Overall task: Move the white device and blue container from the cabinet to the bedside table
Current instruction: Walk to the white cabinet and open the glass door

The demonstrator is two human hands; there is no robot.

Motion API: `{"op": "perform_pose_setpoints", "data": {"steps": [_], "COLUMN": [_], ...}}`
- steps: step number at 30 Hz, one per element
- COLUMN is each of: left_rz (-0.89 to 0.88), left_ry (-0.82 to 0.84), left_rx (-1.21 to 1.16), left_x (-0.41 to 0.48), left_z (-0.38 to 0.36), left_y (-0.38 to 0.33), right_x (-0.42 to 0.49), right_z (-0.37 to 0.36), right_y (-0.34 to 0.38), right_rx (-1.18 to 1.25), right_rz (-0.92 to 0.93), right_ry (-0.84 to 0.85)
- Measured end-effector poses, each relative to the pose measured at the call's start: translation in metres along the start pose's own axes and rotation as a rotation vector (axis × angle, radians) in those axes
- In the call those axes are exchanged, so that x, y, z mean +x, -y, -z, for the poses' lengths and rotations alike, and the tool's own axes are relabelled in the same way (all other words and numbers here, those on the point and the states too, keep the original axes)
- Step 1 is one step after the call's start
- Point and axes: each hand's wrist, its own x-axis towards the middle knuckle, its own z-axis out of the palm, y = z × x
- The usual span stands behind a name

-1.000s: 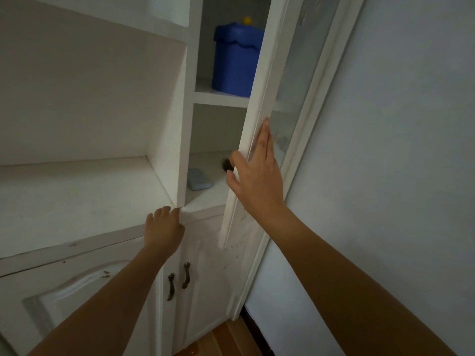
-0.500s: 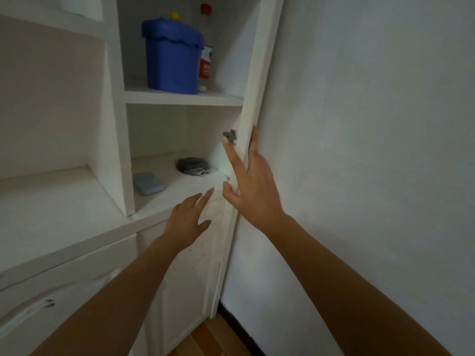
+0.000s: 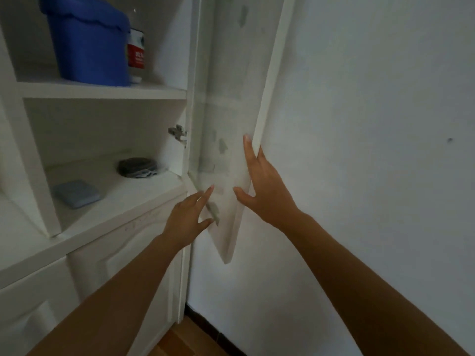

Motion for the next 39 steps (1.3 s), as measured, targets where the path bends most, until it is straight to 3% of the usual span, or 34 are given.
{"op": "perform_pose_setpoints", "data": {"steps": [13,23,30,39], "left_rz": [0.025,0.057,0.084,0.101], "left_ry": [0.063,0.123,0.061,0.078], "left_rx": [-0.026,0.049,0.038,0.102], "left_x": [0.054,0.090,0.101,0.099], "left_z": [-0.049,-0.074,-0.090,-0.083], "left_y": [-0.038,-0.059,-0.060,-0.062], "right_x": [-0.011,-0.009,-0.002,-0.001], "right_z": [0.027,0.025,0.020,0.014], "right_y": [-0.084,-0.138,-0.154,-0.156], "right_rx": [-0.122,-0.532,-0.533,-0.573], "right_rz": [-0.195,-0.267,-0.225,-0.175], "right_ry": [0.044,-0.084,-0.030,-0.099]}}
